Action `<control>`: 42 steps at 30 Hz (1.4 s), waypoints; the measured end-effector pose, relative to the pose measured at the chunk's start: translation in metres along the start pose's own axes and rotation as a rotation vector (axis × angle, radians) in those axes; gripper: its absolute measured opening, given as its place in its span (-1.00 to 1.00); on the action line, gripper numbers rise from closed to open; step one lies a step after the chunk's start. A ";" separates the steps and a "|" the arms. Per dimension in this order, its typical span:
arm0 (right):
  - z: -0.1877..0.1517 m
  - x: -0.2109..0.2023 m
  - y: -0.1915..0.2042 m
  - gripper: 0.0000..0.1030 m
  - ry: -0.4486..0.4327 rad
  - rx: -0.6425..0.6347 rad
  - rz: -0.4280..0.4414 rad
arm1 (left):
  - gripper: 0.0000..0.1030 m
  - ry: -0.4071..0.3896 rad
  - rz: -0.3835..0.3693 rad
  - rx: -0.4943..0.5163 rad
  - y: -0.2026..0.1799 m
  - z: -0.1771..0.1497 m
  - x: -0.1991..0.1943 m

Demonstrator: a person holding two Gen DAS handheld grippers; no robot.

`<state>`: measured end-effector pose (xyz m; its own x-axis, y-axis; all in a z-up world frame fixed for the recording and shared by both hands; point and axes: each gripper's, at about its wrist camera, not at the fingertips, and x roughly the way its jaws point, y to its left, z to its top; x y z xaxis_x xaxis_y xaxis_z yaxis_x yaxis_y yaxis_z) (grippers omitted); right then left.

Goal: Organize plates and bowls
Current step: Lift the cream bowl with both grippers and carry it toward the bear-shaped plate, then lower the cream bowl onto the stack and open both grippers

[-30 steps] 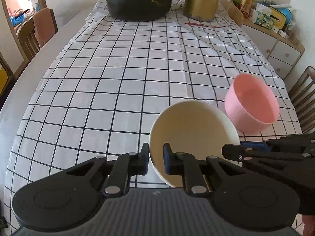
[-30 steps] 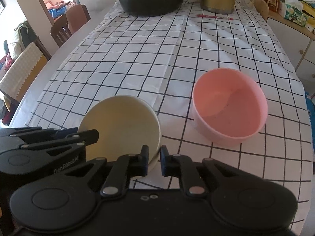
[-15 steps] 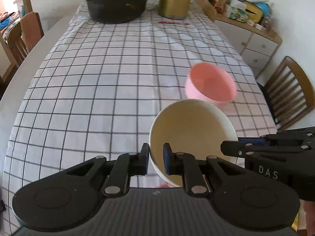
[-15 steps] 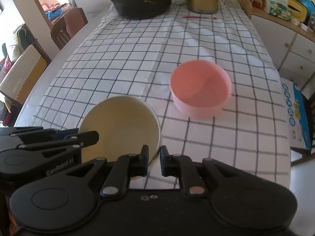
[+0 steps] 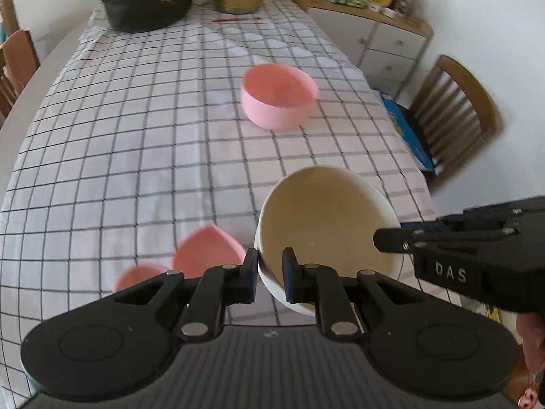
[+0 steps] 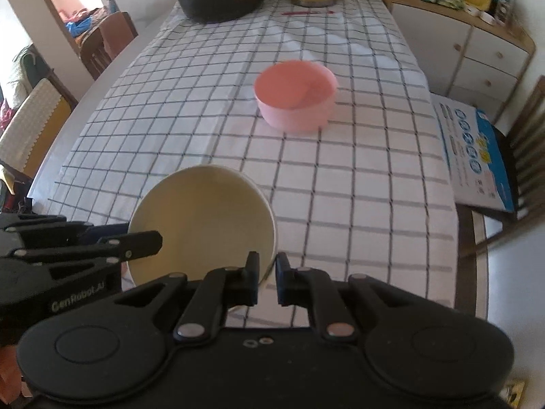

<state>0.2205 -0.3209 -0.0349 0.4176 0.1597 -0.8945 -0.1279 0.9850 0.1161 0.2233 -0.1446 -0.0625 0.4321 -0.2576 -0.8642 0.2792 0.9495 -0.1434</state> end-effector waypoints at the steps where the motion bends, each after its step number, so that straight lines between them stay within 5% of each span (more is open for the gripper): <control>1: -0.006 -0.003 -0.002 -0.84 -0.002 0.008 -0.006 | -0.72 0.004 -0.007 0.011 -0.005 -0.005 -0.001; 21: -0.103 -0.012 -0.032 -0.84 0.088 0.124 -0.072 | -0.72 0.135 -0.092 0.128 -0.058 -0.086 0.015; 38: -0.115 -0.003 -0.030 -0.83 0.116 0.104 -0.073 | -0.72 0.173 -0.105 0.121 -0.055 -0.095 0.022; 42: -0.114 -0.002 -0.032 -0.65 0.134 0.123 -0.044 | -0.72 0.177 -0.113 0.110 -0.052 -0.093 0.022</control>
<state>0.1212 -0.3605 -0.0862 0.2959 0.1137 -0.9484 0.0026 0.9928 0.1198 0.1382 -0.1828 -0.1191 0.2382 -0.3169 -0.9181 0.4132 0.8885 -0.1995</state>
